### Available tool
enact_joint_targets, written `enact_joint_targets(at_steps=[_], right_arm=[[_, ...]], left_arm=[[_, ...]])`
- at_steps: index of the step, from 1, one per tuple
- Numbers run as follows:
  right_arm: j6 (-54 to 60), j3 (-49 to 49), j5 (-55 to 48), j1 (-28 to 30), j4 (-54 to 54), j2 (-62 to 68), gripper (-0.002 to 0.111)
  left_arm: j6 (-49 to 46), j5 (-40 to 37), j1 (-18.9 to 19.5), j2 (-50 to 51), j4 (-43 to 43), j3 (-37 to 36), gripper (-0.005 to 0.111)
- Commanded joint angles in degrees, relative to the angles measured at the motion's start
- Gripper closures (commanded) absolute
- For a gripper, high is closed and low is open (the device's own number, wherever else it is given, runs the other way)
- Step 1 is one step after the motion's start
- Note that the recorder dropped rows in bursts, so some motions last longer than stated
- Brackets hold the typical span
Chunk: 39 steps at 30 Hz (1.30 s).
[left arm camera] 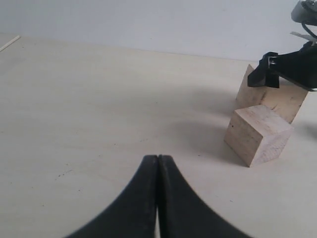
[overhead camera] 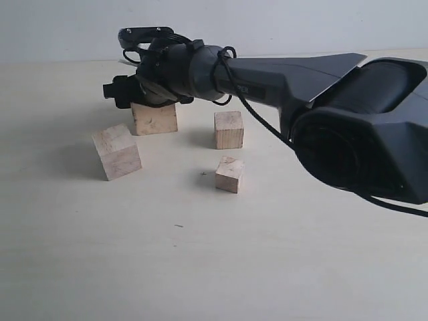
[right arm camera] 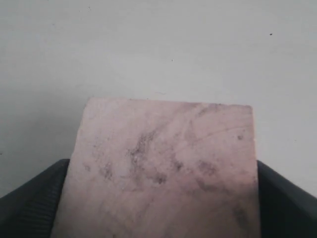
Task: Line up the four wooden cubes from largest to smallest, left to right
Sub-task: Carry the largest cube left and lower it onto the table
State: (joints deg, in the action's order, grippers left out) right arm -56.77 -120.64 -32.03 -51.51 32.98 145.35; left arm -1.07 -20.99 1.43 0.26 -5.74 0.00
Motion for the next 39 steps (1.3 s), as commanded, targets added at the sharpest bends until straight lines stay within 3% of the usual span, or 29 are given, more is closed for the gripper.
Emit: enact_joint_targets(at_steps=[1, 2, 3, 9, 14, 18, 21, 26, 39], right_arm=[[0.2, -0.4, -1.5, 0.3, 0.1, -2.7, 0.081], [2.2, -0.4, -1.8, 0.3, 0.1, -3.5, 0.101], [5.5, -0.4, -2.7, 0.3, 0.2, -4.6, 0.108], [26.0, -0.4, -3.1, 0.2, -11.5, -11.0, 0.108], [65.4, -0.4, -1.4, 0.2, -45.1, -14.1, 0.108], [100.3, -0.4, -7.6, 0.2, -77.3, -13.9, 0.108], [116.1, -0.4, -13.2, 0.2, -90.3, -12.6, 0.108], [119.1, -0.4, -15.5, 0.2, -91.8, -9.9, 0.108], [117.6, -0.4, -18.8, 0.2, -83.4, -4.0, 0.108]], left_arm=[[0.5, 0.7, -0.4, -0.3, 0.0, 0.0, 0.107], [0.5, 0.7, -0.4, -0.3, 0.0, 0.0, 0.107], [0.5, 0.7, -0.4, -0.3, 0.0, 0.0, 0.107], [0.5, 0.7, -0.4, -0.3, 0.0, 0.0, 0.107], [0.5, 0.7, -0.4, -0.3, 0.0, 0.0, 0.107], [0.5, 0.7, -0.4, -0.3, 0.0, 0.0, 0.107], [0.5, 0.7, -0.4, -0.3, 0.0, 0.0, 0.107], [0.5, 0.7, -0.4, -0.3, 0.0, 0.0, 0.107], [0.5, 0.7, -0.4, -0.3, 0.0, 0.0, 0.107]])
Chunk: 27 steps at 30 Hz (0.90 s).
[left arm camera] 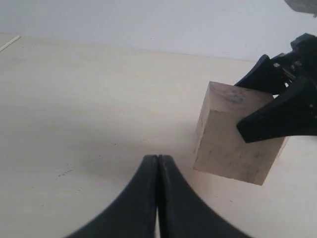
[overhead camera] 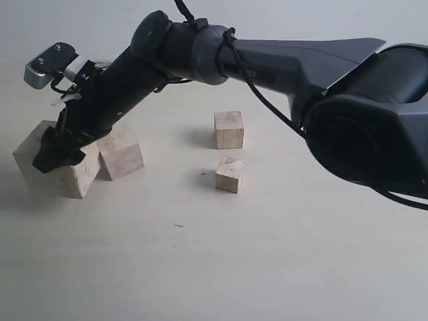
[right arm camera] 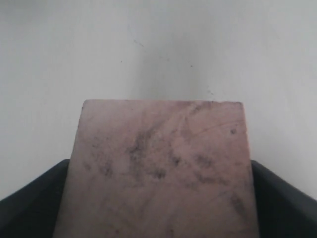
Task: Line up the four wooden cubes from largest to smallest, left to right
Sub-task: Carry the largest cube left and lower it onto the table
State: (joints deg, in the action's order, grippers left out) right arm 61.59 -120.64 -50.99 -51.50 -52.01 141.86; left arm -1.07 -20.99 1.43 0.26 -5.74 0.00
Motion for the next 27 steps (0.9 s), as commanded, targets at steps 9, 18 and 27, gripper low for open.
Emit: enact_joint_targets(at_steps=[9, 18, 27], right_arm=[[-12.5, -0.4, -1.3, 1.0, 15.3, -0.5, 0.108], [-9.1, -0.4, -5.9, 2.0, 18.7, -0.7, 0.108], [5.0, -0.4, -14.7, 2.2, 17.9, -0.7, 0.108]], left_arm=[[0.5, 0.7, -0.4, -0.3, 0.0, 0.0, 0.107], [0.5, 0.7, -0.4, -0.3, 0.0, 0.0, 0.107], [0.5, 0.7, -0.4, -0.3, 0.0, 0.0, 0.107]])
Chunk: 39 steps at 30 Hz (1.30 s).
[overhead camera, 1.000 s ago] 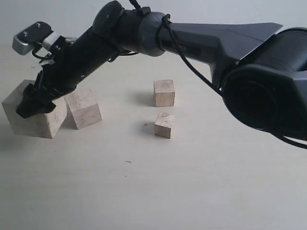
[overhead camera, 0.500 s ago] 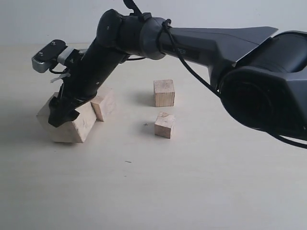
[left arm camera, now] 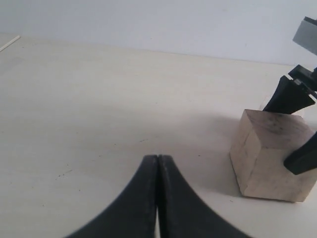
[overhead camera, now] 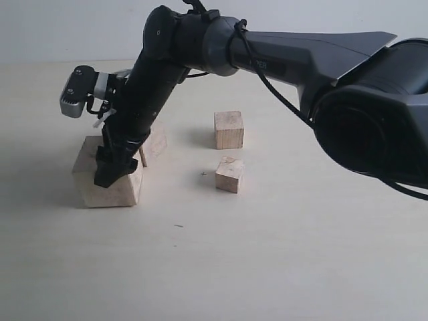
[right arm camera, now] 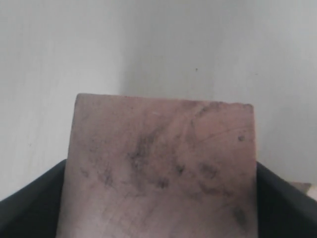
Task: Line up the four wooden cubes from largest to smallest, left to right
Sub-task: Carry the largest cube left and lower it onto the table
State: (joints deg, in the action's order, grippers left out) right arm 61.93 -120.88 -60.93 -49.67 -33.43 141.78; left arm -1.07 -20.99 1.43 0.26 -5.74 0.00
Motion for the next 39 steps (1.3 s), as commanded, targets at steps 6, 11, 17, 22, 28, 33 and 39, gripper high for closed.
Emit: enact_joint_targets(at_steps=[6, 11, 17, 22, 28, 33, 39], right_arm=[[4.5, -0.1, -0.7, 0.4, -3.4, -0.6, 0.108], [4.6, -0.1, 3.1, 0.4, 0.4, -0.6, 0.108], [5.0, -0.1, 3.9, 0.4, 2.7, -0.5, 0.108], [2.5, -0.1, 2.8, 0.4, 6.7, -0.5, 0.108], [2.5, -0.1, 2.2, 0.4, 6.5, -0.5, 0.108], [2.4, -0.1, 1.7, 0.4, 6.3, -0.5, 0.096], [1.9, -0.1, 1.7, 0.4, 4.9, -1.7, 0.055]], left_arm=[[0.5, 0.7, -0.4, -0.3, 0.0, 0.0, 0.107], [0.5, 0.7, -0.4, -0.3, 0.0, 0.0, 0.107], [0.5, 0.7, -0.4, -0.3, 0.0, 0.0, 0.107], [0.5, 0.7, -0.4, -0.3, 0.0, 0.0, 0.107], [0.5, 0.7, -0.4, -0.3, 0.0, 0.0, 0.107], [0.5, 0.7, -0.4, -0.3, 0.0, 0.0, 0.107], [0.5, 0.7, -0.4, -0.3, 0.0, 0.0, 0.107]])
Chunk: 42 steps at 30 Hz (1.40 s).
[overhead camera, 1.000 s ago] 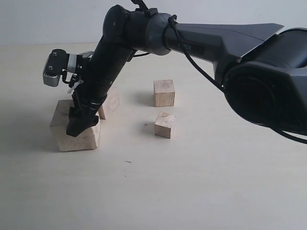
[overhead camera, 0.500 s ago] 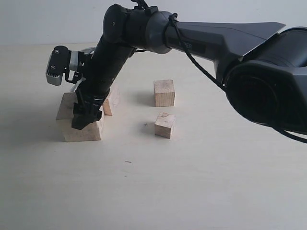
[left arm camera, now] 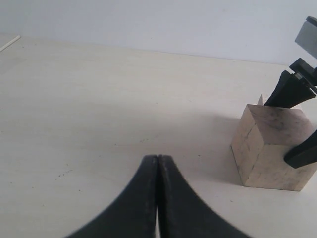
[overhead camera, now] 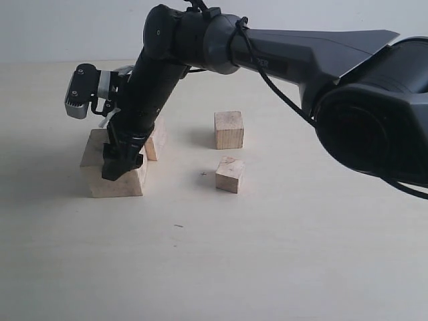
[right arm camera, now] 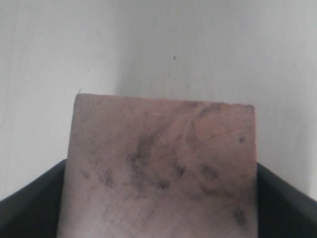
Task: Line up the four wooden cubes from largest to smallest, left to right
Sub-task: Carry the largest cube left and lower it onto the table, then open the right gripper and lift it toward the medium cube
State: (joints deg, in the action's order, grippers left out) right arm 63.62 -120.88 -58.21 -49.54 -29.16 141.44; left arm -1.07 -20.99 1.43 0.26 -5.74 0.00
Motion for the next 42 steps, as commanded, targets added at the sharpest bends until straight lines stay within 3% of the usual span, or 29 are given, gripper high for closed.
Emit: enact_joint_targets(at_steps=[1, 4, 6, 20, 22, 26, 27, 29, 35, 42], right_arm=[[0.2, -0.1, -1.0, 0.2, 0.6, -1.7, 0.047], [0.2, -0.1, -0.9, 0.2, 0.5, -2.7, 0.027], [-1.1, -0.1, -0.5, 0.2, 0.3, -3.4, 0.022], [-4.8, -0.1, 2.4, 0.2, 0.9, -6.8, 0.019], [-11.3, -0.1, 6.4, 0.2, 5.3, -7.7, 0.02], [-35.3, -0.1, 14.7, 0.4, 21.3, -8.7, 0.024], [-50.7, -0.1, 16.5, 0.7, 28.2, -8.7, 0.026], [-71.3, -0.1, 17.6, 0.9, 33.5, -8.5, 0.028], [-73.3, -0.1, 24.5, 0.9, 33.7, -5.2, 0.033], [-89.1, -0.1, 19.9, 0.9, 33.7, -2.6, 0.032]], left_arm=[[0.5, 0.7, -0.4, -0.3, 0.0, 0.0, 0.107], [0.5, 0.7, -0.4, -0.3, 0.0, 0.0, 0.107], [0.5, 0.7, -0.4, -0.3, 0.0, 0.0, 0.107], [0.5, 0.7, -0.4, -0.3, 0.0, 0.0, 0.107], [0.5, 0.7, -0.4, -0.3, 0.0, 0.0, 0.107], [0.5, 0.7, -0.4, -0.3, 0.0, 0.0, 0.107], [0.5, 0.7, -0.4, -0.3, 0.0, 0.0, 0.107], [0.5, 0.7, -0.4, -0.3, 0.0, 0.0, 0.107], [0.5, 0.7, -0.4, -0.3, 0.0, 0.0, 0.107], [0.5, 0.7, -0.4, -0.3, 0.0, 0.0, 0.107]])
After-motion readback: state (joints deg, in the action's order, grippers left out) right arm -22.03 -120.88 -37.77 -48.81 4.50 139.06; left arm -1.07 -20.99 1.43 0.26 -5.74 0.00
